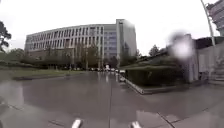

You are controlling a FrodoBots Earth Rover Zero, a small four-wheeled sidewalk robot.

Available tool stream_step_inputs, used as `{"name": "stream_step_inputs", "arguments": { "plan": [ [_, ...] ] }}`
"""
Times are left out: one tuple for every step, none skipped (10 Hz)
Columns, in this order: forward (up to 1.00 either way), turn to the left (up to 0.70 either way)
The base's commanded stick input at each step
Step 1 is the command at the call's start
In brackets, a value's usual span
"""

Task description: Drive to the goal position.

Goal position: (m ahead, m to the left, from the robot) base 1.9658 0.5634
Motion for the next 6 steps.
{"name": "stream_step_inputs", "arguments": {
  "plan": [
    [0.7,0.0],
    [0.7,0.0],
    [0.7,0.0],
    [0.7,0.0],
    [0.7,0.0],
    [0.7,0.0]
  ]
}}
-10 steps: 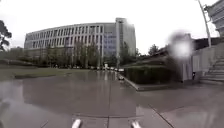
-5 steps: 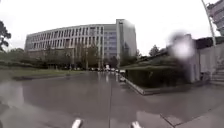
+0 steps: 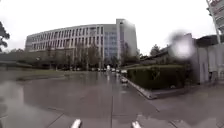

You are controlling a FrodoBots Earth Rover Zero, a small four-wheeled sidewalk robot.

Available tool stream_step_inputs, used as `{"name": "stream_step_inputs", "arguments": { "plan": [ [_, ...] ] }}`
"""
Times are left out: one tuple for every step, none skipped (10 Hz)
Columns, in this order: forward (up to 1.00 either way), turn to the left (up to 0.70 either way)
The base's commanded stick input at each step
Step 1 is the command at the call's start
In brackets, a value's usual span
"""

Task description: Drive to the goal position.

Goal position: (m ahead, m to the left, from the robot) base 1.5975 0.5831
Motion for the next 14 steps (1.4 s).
{"name": "stream_step_inputs", "arguments": {
  "plan": [
    [0.7,0.0],
    [0.7,0.0],
    [0.7,0.0],
    [0.7,0.0],
    [0.7,0.0],
    [0.7,0.0],
    [0.7,0.0],
    [0.7,0.01],
    [0.7,0.02],
    [0.7,0.03],
    [0.7,0.14],
    [0.7,0.14],
    [0.7,0.0],
    [0.7,0.0]
  ]
}}
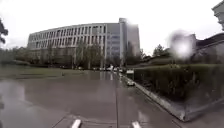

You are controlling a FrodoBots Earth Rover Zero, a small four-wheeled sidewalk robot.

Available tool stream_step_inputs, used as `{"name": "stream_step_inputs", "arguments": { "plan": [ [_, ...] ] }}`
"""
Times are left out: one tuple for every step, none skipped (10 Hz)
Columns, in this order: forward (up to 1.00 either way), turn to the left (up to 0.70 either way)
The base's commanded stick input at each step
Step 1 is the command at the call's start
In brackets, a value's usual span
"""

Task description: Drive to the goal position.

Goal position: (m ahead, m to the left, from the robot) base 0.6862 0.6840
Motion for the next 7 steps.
{"name": "stream_step_inputs", "arguments": {
  "plan": [
    [0.7,0.0],
    [0.7,0.0],
    [0.7,0.0],
    [0.7,-0.05],
    [0.7,-0.21],
    [0.7,-0.29],
    [0.7,-0.05]
  ]
}}
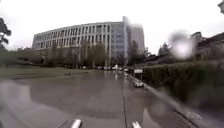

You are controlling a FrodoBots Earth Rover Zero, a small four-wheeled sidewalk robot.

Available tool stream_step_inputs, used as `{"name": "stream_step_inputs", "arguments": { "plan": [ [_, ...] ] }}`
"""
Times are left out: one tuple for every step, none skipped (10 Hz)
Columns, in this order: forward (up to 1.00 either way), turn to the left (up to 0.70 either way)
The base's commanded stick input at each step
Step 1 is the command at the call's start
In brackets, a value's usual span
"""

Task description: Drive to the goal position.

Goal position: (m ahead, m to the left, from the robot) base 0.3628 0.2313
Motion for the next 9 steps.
{"name": "stream_step_inputs", "arguments": {
  "plan": [
    [0.7,0.0],
    [0.7,0.0],
    [0.7,0.0],
    [0.7,0.0],
    [0.7,0.0],
    [0.7,0.0],
    [0.7,0.0],
    [0.7,0.0],
    [0.7,0.0]
  ]
}}
